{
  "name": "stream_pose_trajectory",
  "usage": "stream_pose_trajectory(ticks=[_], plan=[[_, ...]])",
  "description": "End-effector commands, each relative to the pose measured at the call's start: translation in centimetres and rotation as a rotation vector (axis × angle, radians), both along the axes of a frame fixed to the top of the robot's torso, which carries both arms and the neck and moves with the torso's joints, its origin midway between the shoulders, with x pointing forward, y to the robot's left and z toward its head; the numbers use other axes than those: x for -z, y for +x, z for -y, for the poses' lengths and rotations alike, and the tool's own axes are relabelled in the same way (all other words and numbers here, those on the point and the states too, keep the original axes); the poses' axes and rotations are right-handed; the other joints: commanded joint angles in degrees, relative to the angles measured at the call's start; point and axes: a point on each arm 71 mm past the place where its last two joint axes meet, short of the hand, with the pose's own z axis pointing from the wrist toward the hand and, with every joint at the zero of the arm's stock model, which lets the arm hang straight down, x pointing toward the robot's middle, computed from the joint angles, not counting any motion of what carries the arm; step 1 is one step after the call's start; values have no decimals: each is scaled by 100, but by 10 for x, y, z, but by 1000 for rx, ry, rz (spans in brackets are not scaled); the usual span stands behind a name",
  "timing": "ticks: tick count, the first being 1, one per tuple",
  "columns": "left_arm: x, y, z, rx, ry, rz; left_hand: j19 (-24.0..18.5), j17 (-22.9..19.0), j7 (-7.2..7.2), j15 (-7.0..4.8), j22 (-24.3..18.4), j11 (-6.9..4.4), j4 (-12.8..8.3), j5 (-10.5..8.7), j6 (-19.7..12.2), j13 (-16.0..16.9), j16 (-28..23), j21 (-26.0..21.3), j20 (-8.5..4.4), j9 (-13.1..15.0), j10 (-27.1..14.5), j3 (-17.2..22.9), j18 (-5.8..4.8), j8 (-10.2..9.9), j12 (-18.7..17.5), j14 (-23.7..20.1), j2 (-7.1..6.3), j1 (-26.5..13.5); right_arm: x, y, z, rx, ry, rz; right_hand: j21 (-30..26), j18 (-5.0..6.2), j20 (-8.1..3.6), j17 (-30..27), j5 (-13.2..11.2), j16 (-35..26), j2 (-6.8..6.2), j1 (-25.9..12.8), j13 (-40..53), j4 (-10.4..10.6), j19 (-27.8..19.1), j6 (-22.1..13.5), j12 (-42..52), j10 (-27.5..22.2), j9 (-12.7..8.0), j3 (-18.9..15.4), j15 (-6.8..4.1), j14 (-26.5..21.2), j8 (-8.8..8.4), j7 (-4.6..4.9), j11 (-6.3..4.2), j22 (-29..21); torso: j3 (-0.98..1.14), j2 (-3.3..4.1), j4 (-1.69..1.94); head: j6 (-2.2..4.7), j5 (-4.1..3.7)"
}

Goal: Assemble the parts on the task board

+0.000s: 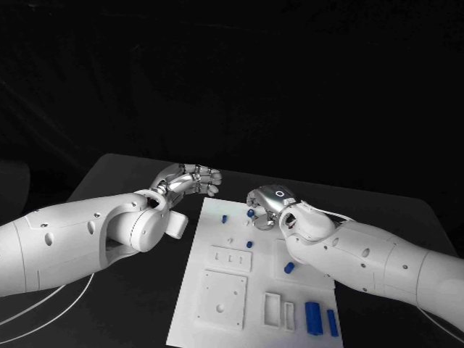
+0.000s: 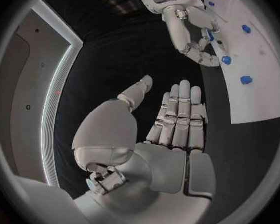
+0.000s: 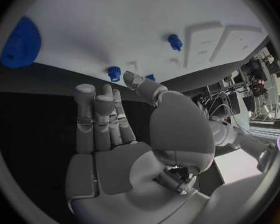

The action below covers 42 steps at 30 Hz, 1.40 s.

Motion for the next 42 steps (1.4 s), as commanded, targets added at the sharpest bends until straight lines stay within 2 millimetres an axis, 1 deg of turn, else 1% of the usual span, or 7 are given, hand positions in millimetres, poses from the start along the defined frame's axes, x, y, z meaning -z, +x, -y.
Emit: stream_pose_trajectory(ticks=[1,6,16,23,28,32,42], plan=[[-3,-1,-2,17,13,33,-32,12,40,13,113,25,4,-32,3,-2,-26,31,-15,12,6,34,48,-21,-19,48,6,-62,-12,-6,1,-26,65,7,-54,555,-15,-27,-56,16,-37,33,-14,82,-65,28,27,55,-7,23,14,-27,13,-29,-26,26,12,-7,-24,70,-16],[-4,1,-8,21,26,59,-21,34,30,3,114,1,4,-32,30,16,-26,46,-22,24,83,38,51,-11,10,76,20,-58,-31,-10,17,-33,152,-8,-62,555,-13,-51,-132,24,-55,-31,-3,201,-51,97,75,199,0,8,-25,-23,48,-57,-67,22,57,-21,-85,139,18],[0,8,-19,-2,34,55,4,63,17,-11,113,-29,6,-33,62,32,-25,68,-35,38,155,33,53,0,32,109,45,-73,-44,-17,63,-15,197,-62,4,555,-21,-75,-183,69,-64,-196,276,213,-51,39,326,767,5,-391,-233,-20,24,-54,-280,92,231,-110,-275,204,112],[7,6,-18,9,31,40,4,66,16,-11,113,-32,5,-33,64,34,-27,69,-36,39,163,32,53,0,33,109,51,-75,-37,-11,82,21,156,-121,82,555,-52,-35,-135,126,-94,-281,820,168,-48,-146,752,1298,-18,-779,-355,-43,-72,-119,-406,127,331,-162,-343,204,121],[10,4,-15,21,35,39,-2,70,17,-10,112,-31,-7,-33,53,31,-37,69,-36,38,156,28,51,-8,24,102,42,-73,-31,-1,92,46,137,-169,237,555,-56,109,-114,268,-1,-236,3293,135,-2,-178,2752,1294,-9,-1082,-448,-12,-123,-315,-575,134,372,-168,-367,174,68],[11,3,-13,26,34,36,-5,72,19,-9,112,-28,-13,-33,48,30,-41,69,-36,37,152,25,50,-13,19,100,37,-73,-25,5,101,65,118,-191,626,555,-111,581,6,687,7,-319,5302,86,-31,-170,4816,424,-36,-1160,-471,-96,-181,-208,-517,152,388,-174,-367,149,10],[13,2,-11,34,44,41,-11,77,21,-7,111,-24,-24,-33,40,27,-50,69,-36,37,142,24,48,-19,8,95,32,-68,-5,13,109,102,103,-217,968,555,-161,954,97,816,81,-372,6014,66,-118,-172,5758,143,-41,-1076,-404,-167,-218,-165,-466,137,367,-168,-363,97,-32]])
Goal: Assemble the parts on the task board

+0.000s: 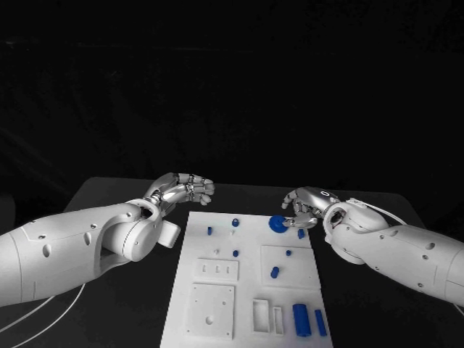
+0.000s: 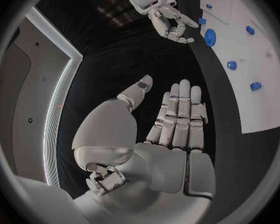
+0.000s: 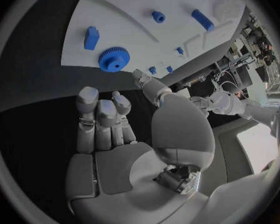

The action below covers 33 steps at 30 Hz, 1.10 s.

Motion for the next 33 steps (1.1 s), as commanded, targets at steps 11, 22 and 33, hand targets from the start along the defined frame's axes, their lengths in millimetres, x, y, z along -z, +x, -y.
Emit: stream_pose_trajectory(ticks=[11,22,33], plan=[[1,-2,7,35,7,19,-17,11,4,7,109,11,-31,-33,13,-7,-37,25,-34,7,-13,23,50,-25,-11,37,5,-42,22,3,-1,-9,-11,-54,99,396,-14,104,85,65,44,-40,78,-26,-43,-58,171,-126,-17,42,39,-10,-54,55,109,130,-10,3,17,-49,-27],[1,-4,12,38,10,9,-18,16,6,7,109,16,-32,-32,11,-9,-42,27,-33,8,-19,27,50,-29,-19,38,17,-39,27,10,3,22,-11,-83,151,396,-20,178,96,60,184,-86,88,44,-56,-36,234,-149,-13,121,41,-8,-48,55,109,120,-36,-10,17,-56,-29],[1,-4,12,39,9,10,-20,19,7,8,109,19,-31,-33,10,-9,-45,28,-32,9,-19,25,49,-31,-22,39,15,-44,30,14,2,30,-9,-100,196,396,-28,245,111,43,228,-127,74,108,-75,-133,273,-168,-54,227,65,-4,-112,82,135,117,-39,-5,6,-81,-23]])
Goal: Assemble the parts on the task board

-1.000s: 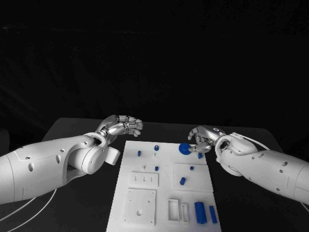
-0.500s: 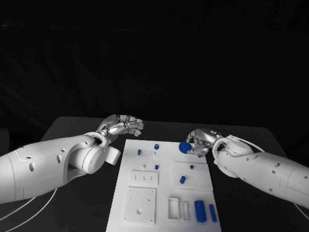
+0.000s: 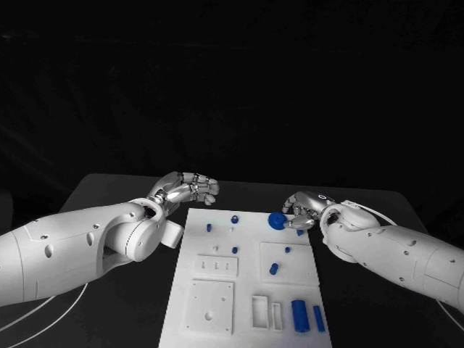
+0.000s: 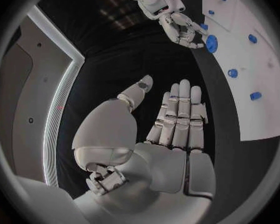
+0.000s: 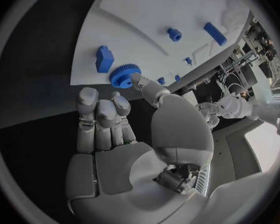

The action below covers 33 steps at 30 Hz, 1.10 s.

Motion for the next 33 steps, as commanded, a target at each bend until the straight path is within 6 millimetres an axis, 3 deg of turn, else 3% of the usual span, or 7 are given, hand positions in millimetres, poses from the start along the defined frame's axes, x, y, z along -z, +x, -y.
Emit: stream_pose_trajectory(ticks=[1,7,13,14,22,33], plan=[[-1,0,0,5,1,9,-20,9,7,8,110,19,-18,-33,9,-7,-23,29,-32,9,-19,12,49,-31,-22,39,15,-44,2,1,-3,-15,4,-27,43,401,-47,15,3,5,64,-20,-10,19,-14,-60,36,-67,-12,44,61,0,-27,12,51,118,4,5,-11,-8,9],[-1,-2,1,13,-4,10,-20,10,8,8,110,20,-17,-32,9,-7,-24,29,-32,10,-18,13,49,-31,-23,40,18,-45,3,2,-2,-9,5,-33,59,401,-43,50,-40,-22,168,-49,-31,98,-34,-109,48,-87,-35,148,66,4,-57,17,56,111,0,0,0,-30,11],[-1,-2,1,10,-3,11,-21,12,8,8,110,20,-18,-33,9,-7,-26,30,-32,10,-17,14,49,-32,-24,40,18,-44,4,1,-8,-23,4,-44,72,401,-41,69,-48,-31,141,-75,-40,117,-40,-124,57,-94,-43,180,71,8,-65,20,60,113,-1,4,-13,-45,34],[-1,-2,1,10,-3,11,-22,13,8,8,110,20,-18,-33,10,-7,-27,30,-32,10,-17,14,49,-32,-24,40,18,-44,4,1,-9,-24,4,-46,73,401,-41,70,-50,-32,140,-76,-40,117,-41,-124,57,-95,-44,181,71,8,-65,20,60,113,7,-1,-17,-47,36],[-2,-3,3,18,-6,10,-23,15,8,8,110,21,-20,-33,9,-7,-29,30,-32,11,-17,14,49,-33,-26,39,17,-44,6,4,-10,-16,-5,-56,82,401,-39,81,-67,-40,127,-95,-47,114,-46,-138,61,-103,-49,177,70,10,-72,19,59,114,3,5,-4,-61,33],[-2,-2,1,14,-4,10,-25,18,8,8,110,22,-23,-33,8,-8,-32,31,-32,12,-17,14,49,-35,-28,40,13,-43,8,5,-14,-24,-14,-76,101,400,-39,112,-30,-65,122,-148,-69,90,-65,-202,66,-132,-66,126,97,12,-102,52,89,111,12,-4,-17,-84,66]])
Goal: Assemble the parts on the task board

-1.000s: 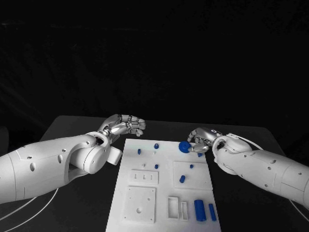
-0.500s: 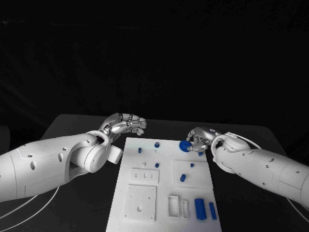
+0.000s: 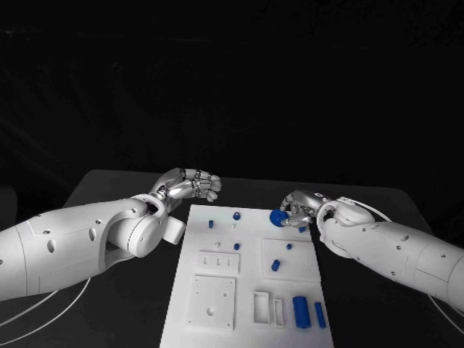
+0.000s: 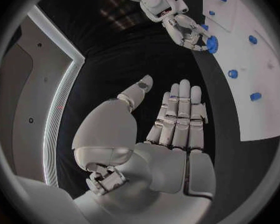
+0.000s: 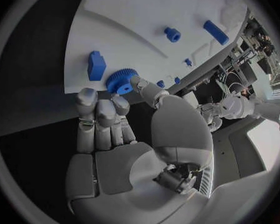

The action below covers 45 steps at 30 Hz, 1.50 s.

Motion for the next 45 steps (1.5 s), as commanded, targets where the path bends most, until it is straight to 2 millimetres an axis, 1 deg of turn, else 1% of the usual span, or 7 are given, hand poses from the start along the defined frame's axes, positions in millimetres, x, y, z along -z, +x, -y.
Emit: stream_pose_trajectory(ticks=[1,16,33,41,42,43,45], plan=[[-1,0,2,11,-2,9,-25,9,9,8,112,22,-23,-33,7,-7,-33,31,-32,9,-17,14,49,-35,-29,40,13,-43,3,0,-3,-17,-10,-27,34,458,-38,8,21,-35,3,-47,-8,-28,-7,-44,22,-45,-6,-25,39,-9,-38,0,3,111,4,-1,-6,-5,8],[-1,-1,2,12,-3,8,-26,13,10,9,111,23,-21,-33,6,-7,-37,32,-31,10,-16,15,49,-37,-31,41,13,-45,5,-1,-7,-30,-51,-20,66,458,-43,67,-21,-51,32,-72,-35,-103,-14,-20,65,-56,0,-126,61,9,-14,18,23,107,4,-1,-11,-30,19],[-2,-1,1,12,-2,7,-27,18,10,8,111,23,-23,-33,8,-6,-41,34,-32,12,-11,18,49,-38,-32,43,16,-41,10,-4,-12,-26,-134,34,159,458,-53,200,-217,-102,85,-28,-82,-111,28,721,177,99,156,46,-167,65,379,-239,-220,98,5,-2,-15,-73,27],[-2,-2,1,14,-1,5,-28,20,9,8,111,22,-25,-32,9,-6,-42,35,-33,12,-9,22,50,-38,-33,44,17,-36,10,-5,-18,-41,-151,46,184,458,-36,224,-212,-126,78,-65,-102,-104,26,865,177,139,199,82,-209,81,445,-289,-267,101,8,-1,-20,-71,35],[-2,-2,1,14,-1,5,-28,20,9,8,111,22,-25,-32,9,-6,-42,35,-33,13,-9,22,50,-38,-33,44,17,-35,11,-6,-18,-44,-155,51,190,458,-31,230,-175,-131,41,-98,-108,-96,27,888,174,144,208,67,-216,85,454,-297,-274,101,8,-2,-16,-70,31],[-2,-2,1,13,-1,6,-28,21,9,8,111,22,-26,-32,9,-6,-42,35,-33,13,-9,23,50,-38,-33,44,17,-34,11,-6,-19,-45,-160,57,202,458,-23,240,179,-134,-15,-229,-112,-52,28,890,175,152,219,-11,-202,87,457,-314,-280,101,7,-3,-14,-73,27],[-2,-2,1,12,-1,6,-28,21,9,8,111,22,-27,-32,9,-6,-43,35,-33,13,-8,24,50,-38,-34,44,17,-32,11,-6,-19,-47,-169,65,226,458,-28,261,453,-141,-64,-374,-118,-99,28,875,177,156,238,-252,-227,95,451,-306,-282,103,7,-5,-11,-71,21]])
